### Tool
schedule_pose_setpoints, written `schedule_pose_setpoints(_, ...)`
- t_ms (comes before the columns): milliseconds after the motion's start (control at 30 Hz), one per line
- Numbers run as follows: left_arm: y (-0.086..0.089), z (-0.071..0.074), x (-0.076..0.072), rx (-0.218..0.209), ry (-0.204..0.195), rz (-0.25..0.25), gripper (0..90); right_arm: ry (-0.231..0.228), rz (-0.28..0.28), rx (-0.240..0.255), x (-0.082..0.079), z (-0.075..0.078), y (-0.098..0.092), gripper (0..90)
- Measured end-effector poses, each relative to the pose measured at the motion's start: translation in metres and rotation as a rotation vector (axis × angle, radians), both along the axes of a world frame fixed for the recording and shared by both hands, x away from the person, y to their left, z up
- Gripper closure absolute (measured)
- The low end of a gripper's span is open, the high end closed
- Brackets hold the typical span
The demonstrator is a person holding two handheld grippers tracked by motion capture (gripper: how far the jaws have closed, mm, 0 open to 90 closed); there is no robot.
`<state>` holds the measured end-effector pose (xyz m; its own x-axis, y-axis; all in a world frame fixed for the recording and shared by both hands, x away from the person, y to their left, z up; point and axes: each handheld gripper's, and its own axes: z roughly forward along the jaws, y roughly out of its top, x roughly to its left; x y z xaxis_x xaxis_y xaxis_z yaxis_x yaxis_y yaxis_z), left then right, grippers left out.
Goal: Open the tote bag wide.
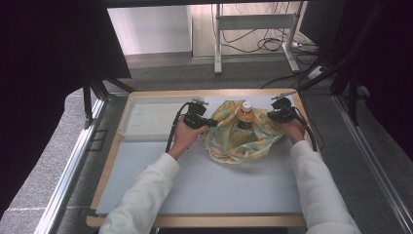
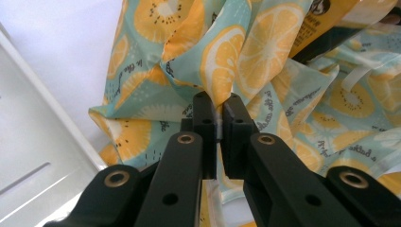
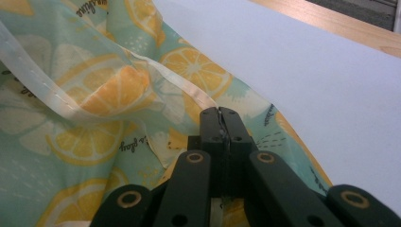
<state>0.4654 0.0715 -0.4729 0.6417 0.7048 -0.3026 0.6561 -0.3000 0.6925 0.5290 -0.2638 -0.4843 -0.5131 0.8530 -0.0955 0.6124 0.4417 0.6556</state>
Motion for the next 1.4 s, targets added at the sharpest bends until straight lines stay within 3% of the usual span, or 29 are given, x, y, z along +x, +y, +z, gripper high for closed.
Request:
schedule_pose_setpoints(367, -0.004, -0.008, -0.001, 0.025, 0.011, -0.008, 85.5, 0.012, -0.010, 0.018, -0.002, -0.008, -0.001, 89.0)
schedule_pose_setpoints(467, -0.004, -0.010, -0.001, 0.031, 0.011, -0.014, 84.2, 0.012, -0.011, 0.046, -0.003, -0.006, -0.003, 81.1)
schedule_pose_setpoints(533, -0.004, -0.009, -0.001, 0.022, 0.004, -0.009, 81.4, -0.013, -0.023, 0.043, -0.005, -0.001, -0.005, 69.8)
schedule_pose_setpoints(600, 0.000, -0.004, -0.004, -0.010, -0.024, 0.009, 75.5, -0.043, -0.047, 0.073, -0.007, 0.008, -0.007, 59.7)
schedule_pose_setpoints(700, 0.005, 0.005, -0.009, -0.031, -0.063, 0.015, 69.5, -0.090, -0.063, 0.145, -0.014, 0.027, -0.014, 54.1)
schedule_pose_setpoints(867, 0.016, 0.022, -0.022, -0.067, -0.113, 0.006, 68.4, -0.149, -0.056, 0.210, -0.029, 0.053, -0.025, 50.2)
schedule_pose_setpoints(967, 0.022, 0.030, -0.032, -0.082, -0.138, -0.001, 68.8, -0.160, -0.043, 0.231, -0.038, 0.062, -0.028, 52.3)
schedule_pose_setpoints(1133, 0.026, 0.034, -0.048, -0.075, -0.151, -0.056, 79.8, -0.129, 0.025, 0.249, -0.063, 0.074, -0.026, 72.6)
schedule_pose_setpoints(1233, 0.020, 0.032, -0.057, -0.050, -0.160, -0.087, 85.2, -0.106, 0.068, 0.254, -0.080, 0.075, -0.020, 84.7)
schedule_pose_setpoints(1400, 0.005, 0.029, -0.061, -0.031, -0.154, -0.125, 88.3, -0.081, 0.127, 0.246, -0.101, 0.069, -0.007, 89.2)
